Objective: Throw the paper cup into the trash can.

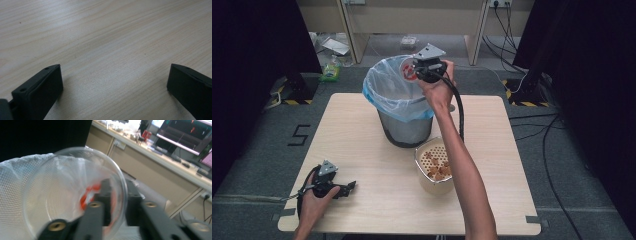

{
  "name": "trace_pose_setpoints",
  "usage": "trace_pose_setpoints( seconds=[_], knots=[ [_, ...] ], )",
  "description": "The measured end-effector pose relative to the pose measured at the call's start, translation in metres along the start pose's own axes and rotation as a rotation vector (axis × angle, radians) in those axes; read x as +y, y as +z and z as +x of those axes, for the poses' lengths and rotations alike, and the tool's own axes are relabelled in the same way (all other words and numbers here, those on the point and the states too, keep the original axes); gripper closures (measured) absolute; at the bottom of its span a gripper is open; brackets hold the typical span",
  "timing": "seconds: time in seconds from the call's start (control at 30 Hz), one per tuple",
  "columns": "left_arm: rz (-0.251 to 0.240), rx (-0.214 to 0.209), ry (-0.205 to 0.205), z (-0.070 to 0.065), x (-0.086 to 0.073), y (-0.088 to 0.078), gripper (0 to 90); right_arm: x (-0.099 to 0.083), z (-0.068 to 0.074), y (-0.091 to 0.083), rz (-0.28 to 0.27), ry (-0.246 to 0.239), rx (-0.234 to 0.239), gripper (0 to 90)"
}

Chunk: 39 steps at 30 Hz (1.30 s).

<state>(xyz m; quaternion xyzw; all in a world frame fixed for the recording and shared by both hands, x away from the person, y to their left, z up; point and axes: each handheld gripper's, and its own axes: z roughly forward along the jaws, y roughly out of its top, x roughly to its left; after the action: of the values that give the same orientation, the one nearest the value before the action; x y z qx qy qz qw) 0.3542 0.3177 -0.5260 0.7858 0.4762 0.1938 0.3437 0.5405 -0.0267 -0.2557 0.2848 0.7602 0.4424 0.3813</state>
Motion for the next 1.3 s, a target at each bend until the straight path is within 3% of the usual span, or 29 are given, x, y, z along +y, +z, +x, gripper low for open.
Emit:
trace_pose_setpoints(
  seconds=[0.03,0.1,0.17,0.37,0.8,0.87,0.9,1.3],
  knots=[
    [0.0,0.0,0.0,0.0,0.0,0.0,0.0,0.001,0.0,0.001,-0.012,0.036,-0.007,64.2],
    [0.0,0.0,0.0,0.0,0.0,0.0,0.0,0.003,-0.002,0.0,-0.016,0.05,-0.008,59.4],
    [0.0,0.0,0.0,0.0,0.0,0.0,0.0,0.003,-0.003,-0.001,-0.016,0.047,-0.013,58.6],
    [0.0,0.0,0.0,0.0,0.0,0.0,0.0,-0.007,-0.024,-0.027,-0.021,0.115,-0.023,49.7],
    [0.0,0.001,0.001,0.0,0.0,0.0,0.0,-0.066,-0.065,-0.089,0.024,0.171,-0.064,43.9],
    [0.0,0.0,0.001,0.0,0.0,0.0,0.0,-0.069,-0.066,-0.091,0.029,0.176,-0.064,43.3],
    [-0.001,0.001,0.0,0.0,0.0,0.0,0.0,-0.082,-0.068,-0.1,0.046,0.182,-0.065,42.1],
    [0.0,0.0,0.0,0.0,0.0,0.0,0.0,-0.153,-0.067,-0.129,0.133,0.206,-0.063,39.0]
  ],
)
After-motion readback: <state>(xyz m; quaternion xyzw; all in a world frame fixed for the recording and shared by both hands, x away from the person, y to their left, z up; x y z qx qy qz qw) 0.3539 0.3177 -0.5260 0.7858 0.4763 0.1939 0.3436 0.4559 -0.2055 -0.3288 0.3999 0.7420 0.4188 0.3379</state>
